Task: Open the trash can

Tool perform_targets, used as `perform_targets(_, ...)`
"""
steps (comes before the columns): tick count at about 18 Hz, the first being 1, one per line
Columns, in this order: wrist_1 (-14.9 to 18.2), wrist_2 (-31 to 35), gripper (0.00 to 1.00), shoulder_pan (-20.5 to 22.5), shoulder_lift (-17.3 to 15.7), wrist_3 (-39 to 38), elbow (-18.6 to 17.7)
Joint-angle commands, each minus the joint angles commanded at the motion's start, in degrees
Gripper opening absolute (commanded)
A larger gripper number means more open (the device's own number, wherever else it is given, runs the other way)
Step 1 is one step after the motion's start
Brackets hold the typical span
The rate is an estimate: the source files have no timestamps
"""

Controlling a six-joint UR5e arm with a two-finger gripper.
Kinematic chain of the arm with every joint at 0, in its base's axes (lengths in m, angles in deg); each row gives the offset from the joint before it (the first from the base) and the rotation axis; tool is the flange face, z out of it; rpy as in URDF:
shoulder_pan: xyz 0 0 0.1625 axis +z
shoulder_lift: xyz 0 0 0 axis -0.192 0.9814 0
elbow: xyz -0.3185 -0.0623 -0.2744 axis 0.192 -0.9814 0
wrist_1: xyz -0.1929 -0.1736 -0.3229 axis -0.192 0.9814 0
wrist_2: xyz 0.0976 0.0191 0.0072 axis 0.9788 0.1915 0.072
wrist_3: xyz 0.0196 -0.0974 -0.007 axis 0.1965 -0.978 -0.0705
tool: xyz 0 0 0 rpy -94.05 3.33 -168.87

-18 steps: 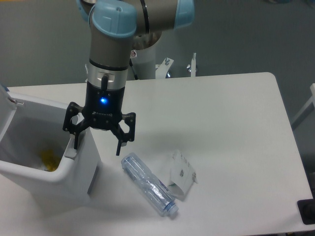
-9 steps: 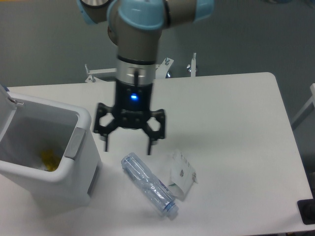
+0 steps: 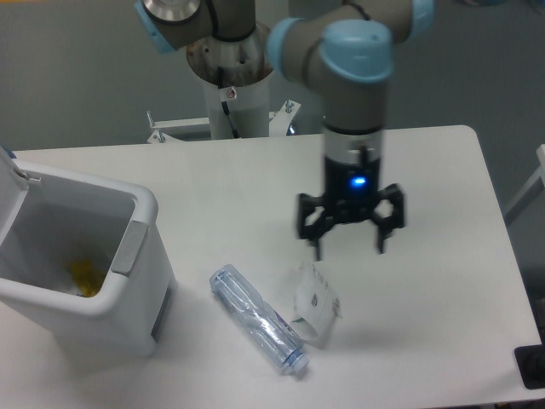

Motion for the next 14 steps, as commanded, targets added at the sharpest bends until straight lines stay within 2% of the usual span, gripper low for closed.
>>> perform_targets(3, 0.09, 1.84, 1.0, 2.38, 1.23, 6.85, 0.7)
perform_targets(7, 2.8, 8.95, 1.0, 2.04, 4.66, 17.92, 4.74)
perform_targets(11, 3.25, 9.49, 1.0, 0.81, 4.92, 25.67, 4.13)
perform_targets(12, 3.77, 9.49, 1.0, 0.81, 5.01, 26.9, 4.48)
perform_targets(14, 7.1, 10.19, 1.0, 1.07, 5.01, 28.58, 5.53)
